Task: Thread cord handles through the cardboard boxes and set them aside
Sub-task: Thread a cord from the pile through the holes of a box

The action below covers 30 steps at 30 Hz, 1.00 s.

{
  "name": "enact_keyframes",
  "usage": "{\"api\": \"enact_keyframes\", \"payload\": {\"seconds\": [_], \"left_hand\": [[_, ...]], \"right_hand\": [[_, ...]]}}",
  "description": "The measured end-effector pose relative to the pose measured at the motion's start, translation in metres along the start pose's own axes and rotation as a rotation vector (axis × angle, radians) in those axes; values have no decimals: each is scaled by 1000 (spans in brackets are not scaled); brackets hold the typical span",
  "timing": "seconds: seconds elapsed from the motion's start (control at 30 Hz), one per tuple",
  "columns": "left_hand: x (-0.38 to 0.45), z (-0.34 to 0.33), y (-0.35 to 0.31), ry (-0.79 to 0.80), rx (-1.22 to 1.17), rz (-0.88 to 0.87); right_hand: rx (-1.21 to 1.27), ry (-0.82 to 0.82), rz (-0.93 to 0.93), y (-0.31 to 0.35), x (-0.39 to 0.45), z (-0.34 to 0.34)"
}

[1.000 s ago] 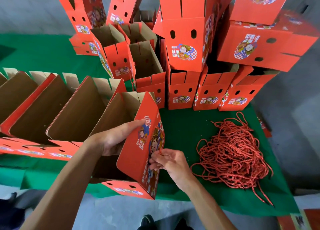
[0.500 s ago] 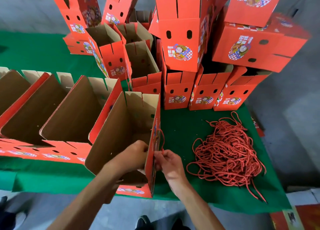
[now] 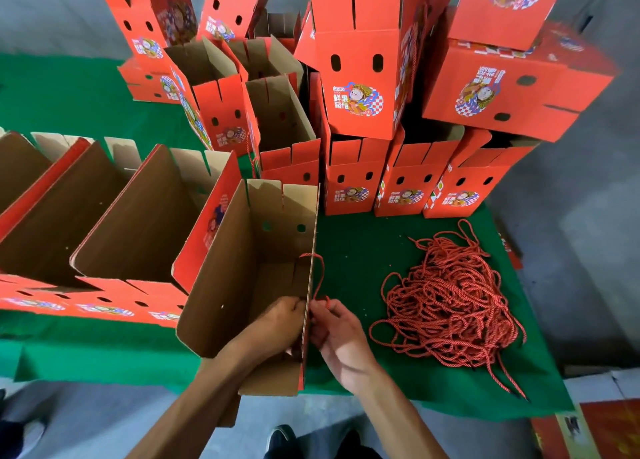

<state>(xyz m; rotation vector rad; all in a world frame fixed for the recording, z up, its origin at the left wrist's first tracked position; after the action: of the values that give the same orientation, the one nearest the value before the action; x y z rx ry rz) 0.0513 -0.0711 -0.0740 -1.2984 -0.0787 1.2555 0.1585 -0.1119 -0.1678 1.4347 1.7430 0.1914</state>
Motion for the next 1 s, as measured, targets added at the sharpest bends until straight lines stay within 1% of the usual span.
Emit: {"api": "enact_keyframes", "payload": {"seconds": [0.03, 0.07, 0.1, 0.13, 0.2, 0.23, 0.27, 0.33, 0.37, 0.43, 0.5, 0.53, 0.6, 0.67, 0.73, 0.77, 0.83, 0.9, 0.93, 1.0], "left_hand": [[-1, 1, 0, 0, -39, 27], [-3, 2, -1, 4, -76, 48], [-5, 3, 0, 8, -96, 65], [-7, 6, -1, 12, -95, 74], [-7, 11, 0, 8, -62, 75], [-5, 13, 1, -21, -44, 77], [-4, 14, 1, -60, -23, 79], [0, 16, 2, -107, -76, 105], [1, 15, 0, -107, -89, 95], [1, 19, -3, -119, -26, 54], [0, 29, -3, -223, 102, -55], [-3, 35, -4, -282, 211, -119], [-15, 52, -8, -372, 391, -277], [-32, 73, -18, -443, 508, -519], [-47, 101, -24, -523, 639, -722], [-51, 114, -25, -564, 709, -772], [-53, 140, -22, -586, 802, -753], [-50, 155, -17, -544, 866, -717], [-48, 160, -14, -516, 887, -738], [-43, 164, -9, -452, 897, -777]], "right_hand": [[-62, -5, -12, 2, 1, 3], [-188, -33, -11, 5, 3, 10], [-368, -82, 0, 10, 5, 20], [-599, -162, 23, 18, 8, 33], [-1094, -379, 64, 38, 14, 67], [-1314, -482, 37, 47, 16, 84], [-1484, -561, -16, 53, 18, 101], [-1666, -633, -135, 57, 22, 123], [-1698, -631, -169, 56, 24, 127], [-1665, -591, -155, 54, 26, 127], [-1586, -528, -104, 50, 31, 126], [-1552, -516, -88, 48, 34, 126], [-1501, -515, -96, 45, 34, 126], [-1475, -442, -111, 43, 37, 124], [-1427, -378, -76, 47, 44, 115], [-1386, -368, -36, 51, 48, 108], [-1311, -349, 109, 57, 56, 91], [-1175, -306, 222, 62, 63, 66], [-1092, -274, 256, 64, 66, 56], [-950, -274, 295, 71, 69, 46]]}}
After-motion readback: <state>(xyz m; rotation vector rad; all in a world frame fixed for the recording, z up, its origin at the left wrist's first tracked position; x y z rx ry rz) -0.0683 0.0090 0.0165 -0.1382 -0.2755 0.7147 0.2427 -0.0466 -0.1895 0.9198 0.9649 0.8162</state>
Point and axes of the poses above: each hand's wrist, its own x-axis towards the middle knuckle, its own z-axis out of the back of the hand, y = z × x, the point moved 3 cm from there along x, towards the middle knuckle, and after that the axes turned 2 degrees about -z, right-handed, at the moved point
